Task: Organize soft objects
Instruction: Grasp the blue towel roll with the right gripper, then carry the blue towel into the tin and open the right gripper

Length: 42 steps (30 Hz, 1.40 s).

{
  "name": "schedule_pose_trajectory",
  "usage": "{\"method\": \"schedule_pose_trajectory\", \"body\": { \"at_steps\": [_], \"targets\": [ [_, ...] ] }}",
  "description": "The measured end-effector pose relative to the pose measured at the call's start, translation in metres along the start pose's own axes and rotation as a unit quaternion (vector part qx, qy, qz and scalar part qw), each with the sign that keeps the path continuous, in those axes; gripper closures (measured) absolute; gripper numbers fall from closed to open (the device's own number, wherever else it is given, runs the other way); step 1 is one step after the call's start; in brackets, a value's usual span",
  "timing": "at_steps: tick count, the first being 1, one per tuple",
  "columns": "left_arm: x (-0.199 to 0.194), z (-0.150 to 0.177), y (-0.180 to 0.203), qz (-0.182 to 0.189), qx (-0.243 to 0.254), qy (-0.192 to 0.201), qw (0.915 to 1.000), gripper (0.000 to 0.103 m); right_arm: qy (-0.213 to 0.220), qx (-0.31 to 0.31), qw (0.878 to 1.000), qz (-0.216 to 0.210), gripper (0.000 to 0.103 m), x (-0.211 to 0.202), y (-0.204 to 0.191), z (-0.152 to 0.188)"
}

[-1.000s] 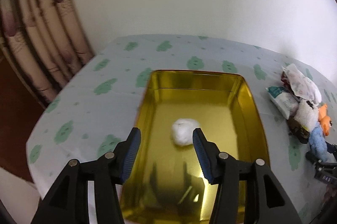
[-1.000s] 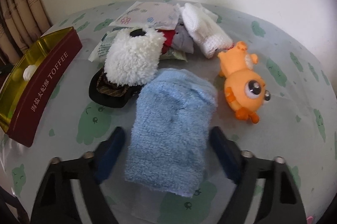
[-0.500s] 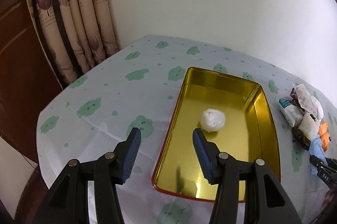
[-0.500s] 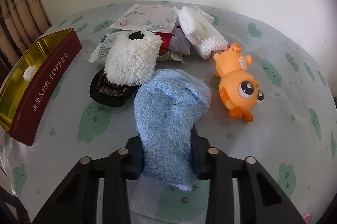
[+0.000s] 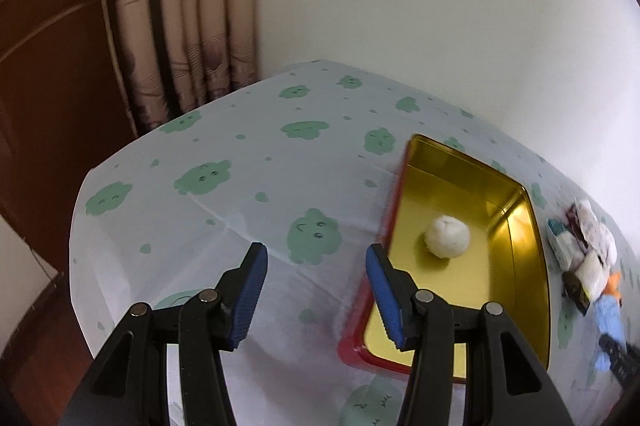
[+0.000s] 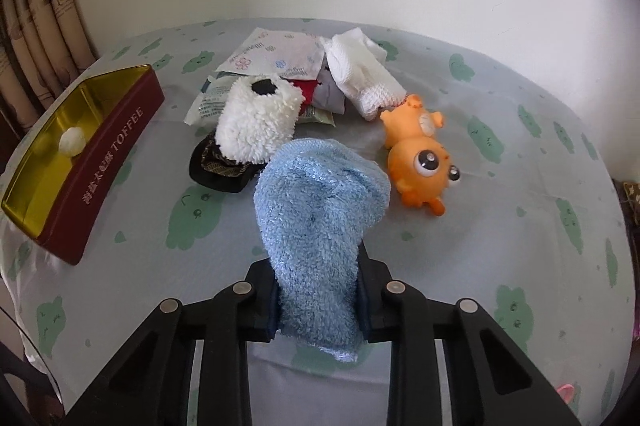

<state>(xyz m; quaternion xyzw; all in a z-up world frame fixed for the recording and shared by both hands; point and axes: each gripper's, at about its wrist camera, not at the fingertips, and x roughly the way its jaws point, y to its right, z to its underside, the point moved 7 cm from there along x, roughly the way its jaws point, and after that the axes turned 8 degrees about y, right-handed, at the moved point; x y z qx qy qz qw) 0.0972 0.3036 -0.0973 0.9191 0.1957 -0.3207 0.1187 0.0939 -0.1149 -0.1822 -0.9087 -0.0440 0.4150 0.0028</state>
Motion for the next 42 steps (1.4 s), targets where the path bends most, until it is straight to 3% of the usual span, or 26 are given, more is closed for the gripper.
{"method": "schedule_pose_trajectory", "body": {
  "at_steps": [9,25,30,42],
  "targets": [
    [0.002,0.000,-0.024,-0.037,-0.026,0.002,0.9990,0.051,0.023,-0.023,0.999,-0.034,0.077,-0.021,-0.031,-0.019],
    [0.001,-0.001,-0.062,-0.082,-0.075,0.007,0.9937,0.051,0.049,-0.109,0.985,-0.126,0.077,-0.021,-0.163,-0.075],
    [0.003,-0.001,-0.068,-0.084,-0.089,0.005,0.9925,0.051,0.047,-0.118,0.981,-0.147,0.077,-0.007,-0.198,-0.090],
    [0.005,0.001,-0.070,-0.087,-0.094,0.001,0.9918,0.051,0.017,-0.154,0.978,-0.137,0.077,0.054,-0.260,-0.109]
  ]
}}
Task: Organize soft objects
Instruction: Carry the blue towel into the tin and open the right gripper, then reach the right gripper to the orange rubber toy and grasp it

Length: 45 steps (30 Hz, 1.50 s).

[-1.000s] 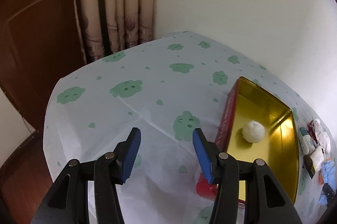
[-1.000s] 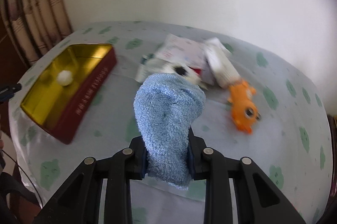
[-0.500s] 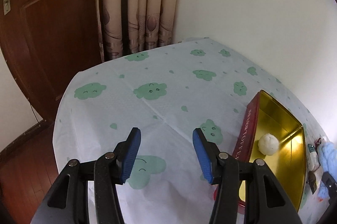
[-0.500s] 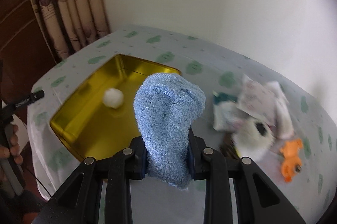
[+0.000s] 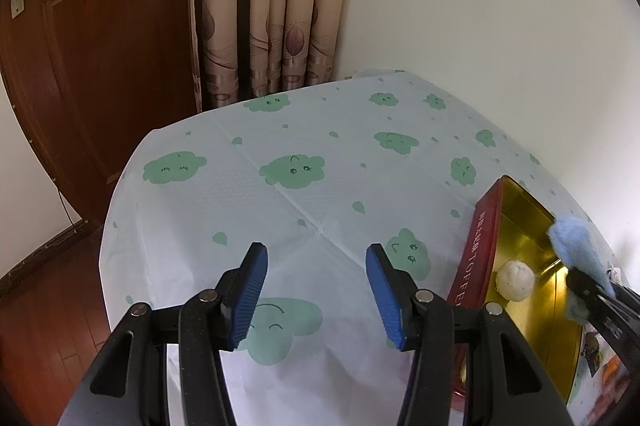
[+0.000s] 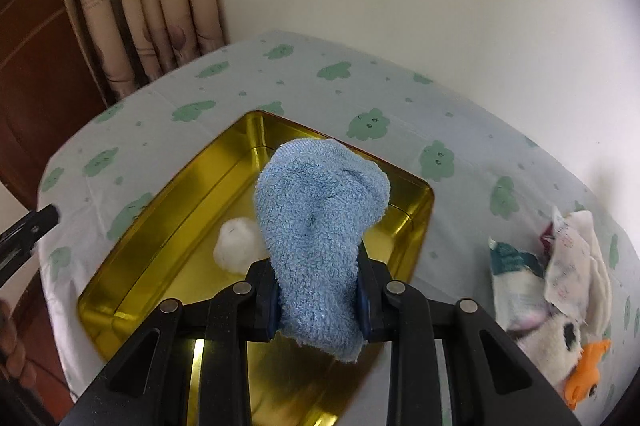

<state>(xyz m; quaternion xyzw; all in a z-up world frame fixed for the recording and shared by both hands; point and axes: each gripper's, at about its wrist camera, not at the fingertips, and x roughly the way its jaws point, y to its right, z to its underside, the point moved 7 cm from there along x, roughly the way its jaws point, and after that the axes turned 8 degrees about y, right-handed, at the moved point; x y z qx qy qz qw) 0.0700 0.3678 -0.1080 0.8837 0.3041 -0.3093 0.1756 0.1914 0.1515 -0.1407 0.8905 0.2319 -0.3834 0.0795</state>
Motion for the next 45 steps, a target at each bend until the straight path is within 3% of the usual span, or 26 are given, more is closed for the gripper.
{"method": "schedule_pose_trajectory", "body": {
  "at_steps": [7,10,12,17,26,29,35,40,45],
  "targets": [
    [0.002,0.002,0.003,0.000,0.002,-0.005,1.0000,0.051,-0.047,0.021,0.999,-0.001,0.073,0.035,0.007,0.004],
    [0.002,0.003,0.006,0.001,0.004,-0.005,1.0000,0.051,-0.054,0.028,0.998,-0.003,0.067,0.041,0.009,0.009],
    [0.002,0.003,0.006,0.000,0.006,-0.006,1.0000,0.051,-0.055,0.031,0.998,-0.006,0.056,0.041,0.009,0.011],
    [0.002,0.002,0.006,-0.001,0.004,-0.005,1.0000,0.051,-0.024,0.025,0.999,-0.002,0.036,0.021,0.009,0.004],
    [0.001,0.000,0.008,0.000,0.009,-0.003,1.0000,0.051,0.041,0.014,0.999,0.003,0.036,-0.053,0.022,0.013],
    [0.001,0.000,0.009,0.000,0.010,-0.001,0.9999,0.051,0.043,0.031,0.998,0.013,0.036,-0.072,0.044,0.034],
    [0.000,0.001,0.010,0.001,0.015,0.001,0.9999,0.051,0.044,0.067,0.994,0.079,0.036,-0.105,0.117,0.076],
    [-0.002,0.001,0.011,0.000,0.022,0.003,0.9998,0.051,0.041,0.121,0.982,0.136,0.034,-0.124,0.188,0.109],
    [-0.003,0.001,0.012,-0.001,0.023,0.005,0.9997,0.051,0.033,0.156,0.972,0.172,0.031,-0.130,0.231,0.137]
  ]
}}
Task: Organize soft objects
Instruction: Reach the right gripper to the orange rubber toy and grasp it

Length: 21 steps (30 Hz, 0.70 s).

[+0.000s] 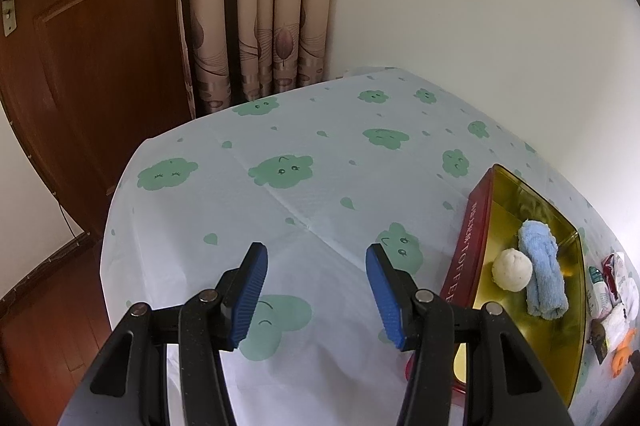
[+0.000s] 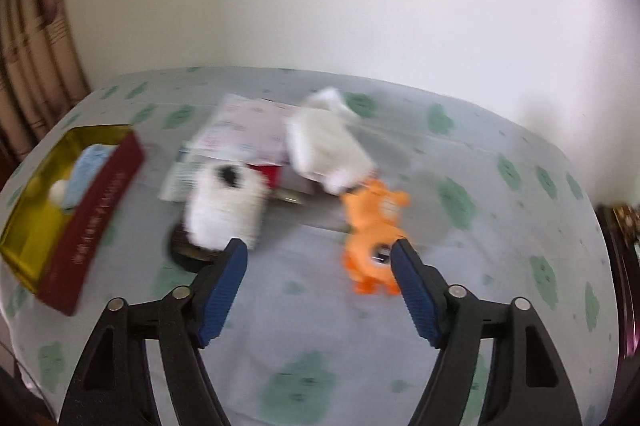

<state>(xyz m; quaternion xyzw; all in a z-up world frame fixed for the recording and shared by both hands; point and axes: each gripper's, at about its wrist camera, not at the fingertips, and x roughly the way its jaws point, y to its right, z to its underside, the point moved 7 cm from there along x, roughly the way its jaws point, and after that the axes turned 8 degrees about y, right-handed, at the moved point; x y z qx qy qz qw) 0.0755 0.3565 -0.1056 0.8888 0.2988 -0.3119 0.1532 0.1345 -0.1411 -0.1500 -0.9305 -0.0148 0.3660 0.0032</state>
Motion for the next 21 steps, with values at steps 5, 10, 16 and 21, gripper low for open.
{"method": "schedule_pose_trajectory", "body": {
  "at_steps": [5,10,16,21],
  "targets": [
    [-0.001,0.000,0.005,0.002,0.014,0.005,0.9999,0.051,-0.010,0.019,1.000,0.018,0.030,0.014,0.031,0.012],
    [-0.002,0.001,0.010,0.002,0.026,0.009,0.9996,0.051,-0.022,0.030,0.999,0.019,0.030,0.029,0.041,0.023],
    [-0.001,0.002,0.012,0.001,0.034,0.009,0.9994,0.051,-0.023,0.028,0.999,0.016,0.030,0.047,0.043,0.025],
    [-0.002,0.002,0.013,0.002,0.037,0.015,0.9992,0.051,-0.023,0.028,0.999,0.018,0.030,0.064,0.044,0.024]
  ]
}}
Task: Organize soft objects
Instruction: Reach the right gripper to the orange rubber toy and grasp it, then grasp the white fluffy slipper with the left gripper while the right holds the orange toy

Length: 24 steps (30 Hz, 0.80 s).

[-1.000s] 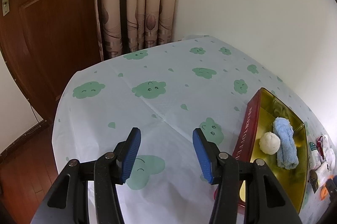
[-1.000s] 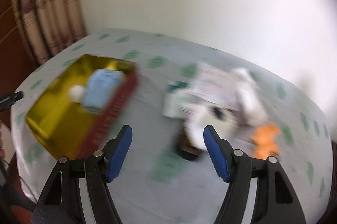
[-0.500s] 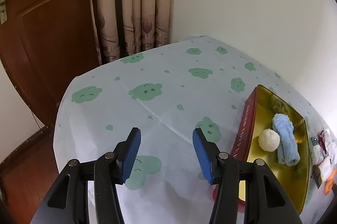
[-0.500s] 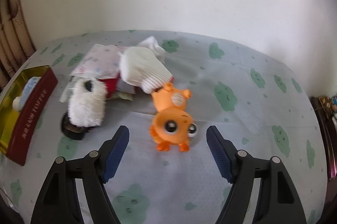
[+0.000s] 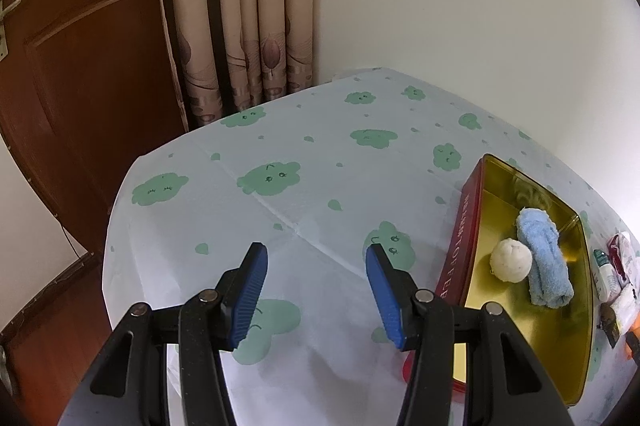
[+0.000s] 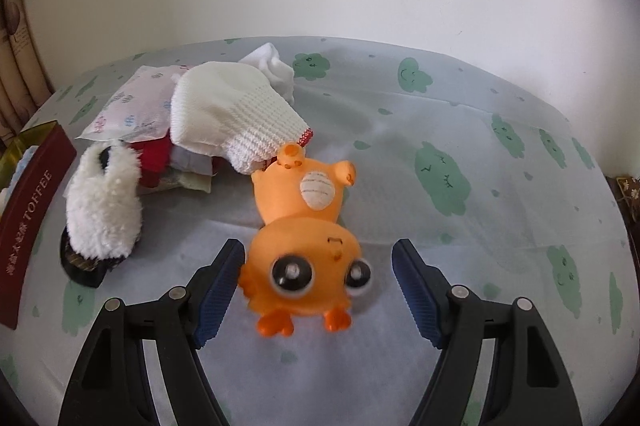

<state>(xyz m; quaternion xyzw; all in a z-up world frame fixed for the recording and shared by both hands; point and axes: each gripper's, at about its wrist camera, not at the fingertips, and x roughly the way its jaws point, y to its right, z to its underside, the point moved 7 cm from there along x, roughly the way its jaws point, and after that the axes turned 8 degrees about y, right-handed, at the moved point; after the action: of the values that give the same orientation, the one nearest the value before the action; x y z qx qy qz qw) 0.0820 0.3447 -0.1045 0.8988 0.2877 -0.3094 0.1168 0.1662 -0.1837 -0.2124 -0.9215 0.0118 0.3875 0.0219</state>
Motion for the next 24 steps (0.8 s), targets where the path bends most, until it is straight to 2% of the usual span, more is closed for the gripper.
{"method": "schedule_pose_trajectory", "body": {
  "at_steps": [4,6,8,17,19,24],
  "targets": [
    [0.000,-0.001,0.003,-0.002,0.009,0.005,0.9999,0.051,0.000,0.001,1.000,-0.002,0.034,0.006,0.000,-0.001],
    [-0.001,-0.001,0.006,0.002,0.015,0.009,0.9998,0.051,-0.003,0.001,1.000,-0.006,0.044,0.008,-0.001,-0.001],
    [-0.001,-0.001,0.010,0.008,0.021,0.010,0.9997,0.051,-0.004,0.000,1.000,-0.017,0.049,0.010,-0.003,-0.002],
    [-0.013,0.002,0.045,0.073,0.044,0.011,0.9963,0.051,0.009,-0.007,1.000,-0.010,0.051,0.000,-0.001,-0.003],
    [-0.018,0.004,0.056,0.077,0.059,0.014,0.9952,0.051,0.009,-0.008,1.000,-0.010,0.051,-0.005,0.003,-0.001],
    [-0.044,0.008,0.102,0.123,0.105,0.021,0.9866,0.051,0.005,0.001,1.000,-0.002,0.051,-0.017,0.022,0.014]
  ]
}}
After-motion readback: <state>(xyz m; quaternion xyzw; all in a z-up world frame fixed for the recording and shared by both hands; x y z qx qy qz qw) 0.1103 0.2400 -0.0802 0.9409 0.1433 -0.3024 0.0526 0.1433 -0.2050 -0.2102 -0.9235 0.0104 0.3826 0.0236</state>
